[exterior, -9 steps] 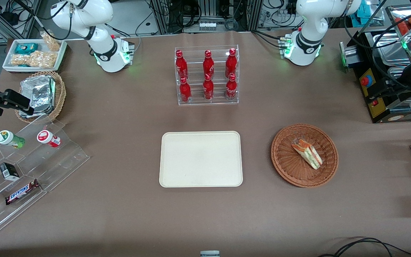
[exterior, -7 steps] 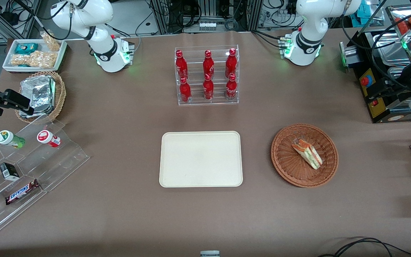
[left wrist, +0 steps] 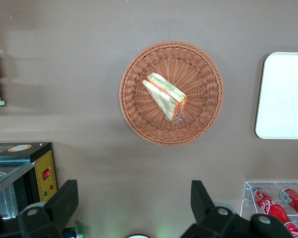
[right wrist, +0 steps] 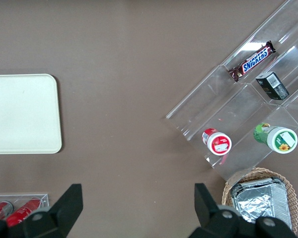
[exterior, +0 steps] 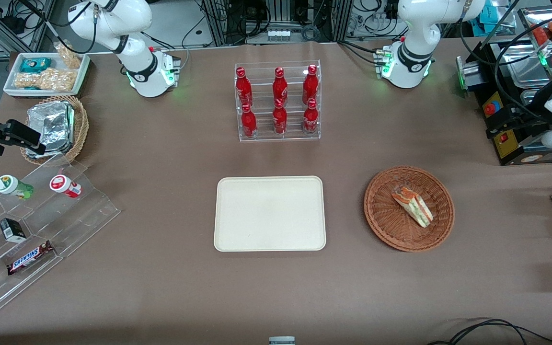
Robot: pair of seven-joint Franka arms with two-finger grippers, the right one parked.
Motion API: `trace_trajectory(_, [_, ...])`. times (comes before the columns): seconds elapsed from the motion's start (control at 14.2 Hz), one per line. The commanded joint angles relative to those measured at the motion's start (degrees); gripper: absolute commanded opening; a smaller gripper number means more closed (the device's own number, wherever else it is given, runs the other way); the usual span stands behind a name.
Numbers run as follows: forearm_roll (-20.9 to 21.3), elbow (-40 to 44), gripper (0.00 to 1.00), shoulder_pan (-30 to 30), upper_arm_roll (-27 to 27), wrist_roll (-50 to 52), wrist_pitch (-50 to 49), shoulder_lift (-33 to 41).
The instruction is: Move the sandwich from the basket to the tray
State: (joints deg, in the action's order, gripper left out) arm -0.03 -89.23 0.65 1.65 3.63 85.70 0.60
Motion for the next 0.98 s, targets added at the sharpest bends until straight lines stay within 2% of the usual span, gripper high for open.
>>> trace_trajectory(0.0, [-0.06,-0.42,1.00,0.58,-0.24,0.07,-0.62,0.02])
trace_trajectory(0.49, [2.39,-3.84,1.00,1.90,0.02,0.85,1.30,-2.00])
trace_trajectory(0.7, [2.49,-7.79,1.00,3.04,0.02,1.64,6.65,-4.90])
trace_trajectory(0.91, [2.49,-17.26,1.00,3.22,0.02,5.06,18.31,-5.26])
